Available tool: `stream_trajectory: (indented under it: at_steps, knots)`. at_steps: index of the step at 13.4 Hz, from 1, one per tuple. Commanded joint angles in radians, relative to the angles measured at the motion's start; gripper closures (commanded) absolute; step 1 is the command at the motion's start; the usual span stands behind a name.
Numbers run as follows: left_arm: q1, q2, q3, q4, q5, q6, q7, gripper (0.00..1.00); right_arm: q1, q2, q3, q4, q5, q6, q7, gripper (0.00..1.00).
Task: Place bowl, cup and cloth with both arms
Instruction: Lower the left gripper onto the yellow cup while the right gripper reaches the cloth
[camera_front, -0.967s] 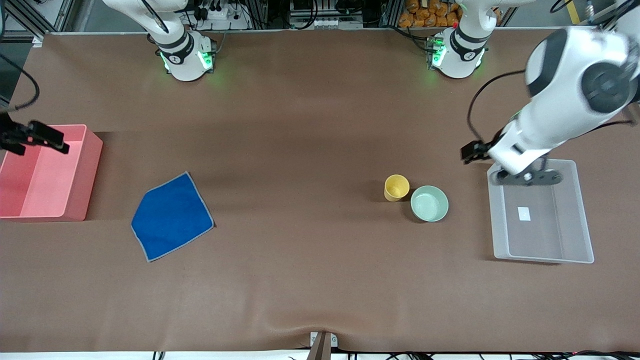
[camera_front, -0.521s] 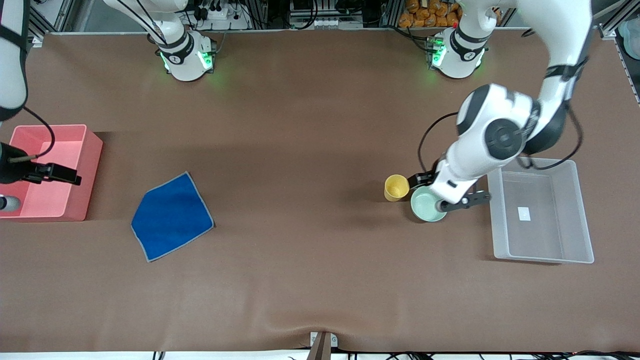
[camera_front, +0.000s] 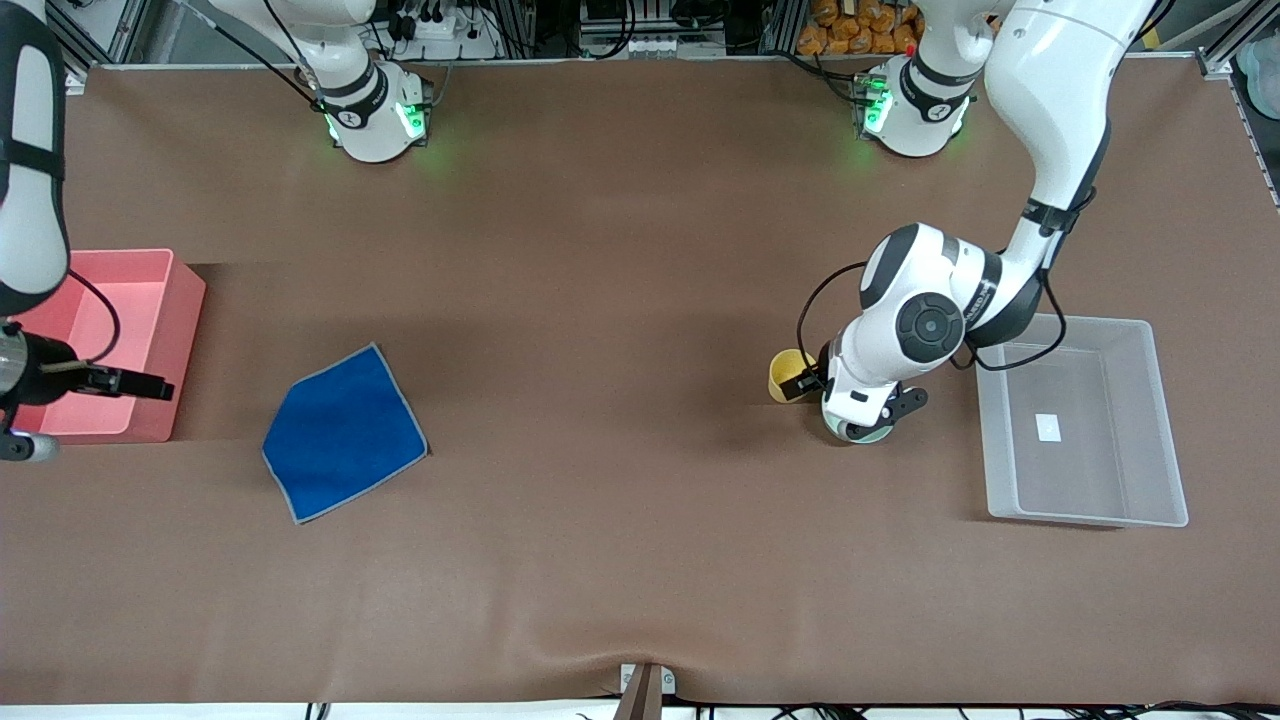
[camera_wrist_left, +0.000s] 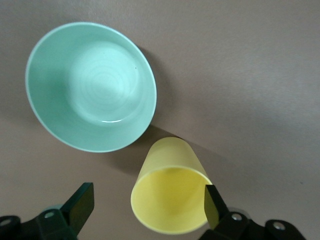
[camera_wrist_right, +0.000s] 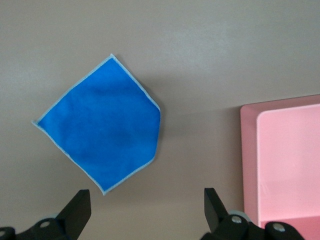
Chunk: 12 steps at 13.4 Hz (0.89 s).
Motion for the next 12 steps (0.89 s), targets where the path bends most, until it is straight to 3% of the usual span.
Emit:
stream_trajectory:
  at_steps: [1,4,7,8,10,12]
  knots:
    - [0.006,-0.028,0.0,-0.054,-0.005,0.033,-0.021,0.04,-0.023,0.067,0.011,0.011,0.041,0.056,0.014,0.0]
    - [0.012,-0.05,0.0,-0.077,0.009,0.031,-0.021,0.05,-0.019,0.152,0.013,0.011,0.043,0.159,0.013,0.0]
    - [0.007,-0.051,0.0,-0.083,0.009,0.033,-0.021,0.15,-0.023,0.201,0.014,0.006,0.044,0.208,0.016,0.0]
    - [0.004,-0.047,0.0,-0.083,0.009,0.034,-0.021,0.22,-0.028,0.21,0.014,-0.011,0.06,0.208,0.016,0.0]
    - [0.004,-0.038,0.0,-0.083,0.009,0.048,-0.021,0.42,-0.036,0.216,0.013,-0.063,0.194,0.219,0.013,0.0]
    - [0.001,-0.025,0.0,-0.081,0.009,0.056,-0.022,0.72,-0.037,0.241,0.014,-0.112,0.23,0.3,0.005,0.0]
